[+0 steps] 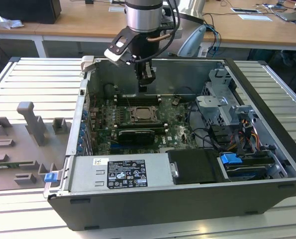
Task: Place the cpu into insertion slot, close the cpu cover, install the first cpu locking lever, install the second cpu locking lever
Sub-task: 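Install the first cpu locking lever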
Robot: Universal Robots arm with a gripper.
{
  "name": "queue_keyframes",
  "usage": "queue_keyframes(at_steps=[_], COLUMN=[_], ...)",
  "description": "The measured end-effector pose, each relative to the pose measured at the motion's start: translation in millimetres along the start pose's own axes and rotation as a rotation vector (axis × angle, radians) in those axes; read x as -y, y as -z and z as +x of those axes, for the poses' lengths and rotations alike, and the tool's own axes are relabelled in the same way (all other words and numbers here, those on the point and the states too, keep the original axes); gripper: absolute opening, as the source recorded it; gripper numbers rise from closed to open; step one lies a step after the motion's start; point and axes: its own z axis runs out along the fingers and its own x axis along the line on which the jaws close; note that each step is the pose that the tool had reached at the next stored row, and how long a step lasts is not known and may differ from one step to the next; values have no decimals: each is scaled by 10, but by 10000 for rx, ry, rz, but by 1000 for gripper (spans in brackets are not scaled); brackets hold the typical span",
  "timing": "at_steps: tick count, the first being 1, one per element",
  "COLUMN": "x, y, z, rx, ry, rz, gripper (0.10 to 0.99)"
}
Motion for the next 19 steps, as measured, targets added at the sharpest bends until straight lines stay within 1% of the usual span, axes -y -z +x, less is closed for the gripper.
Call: queue_keyframes(at_steps=[3, 5, 8, 11, 14, 18, 19], x=[5, 6, 9, 10, 10, 11, 11], y=[-37, -49, -65, -80, -88, -96, -98], z=[0, 0, 0, 0, 0, 0, 0], rx=[-30, -41, -68, -105, -128, -158, -168], ry=[456, 655, 1172, 2044, 2556, 3378, 3662], rz=[55, 75, 109, 141, 155, 169, 175], gripper=[106, 106, 106, 106, 106, 106, 106])
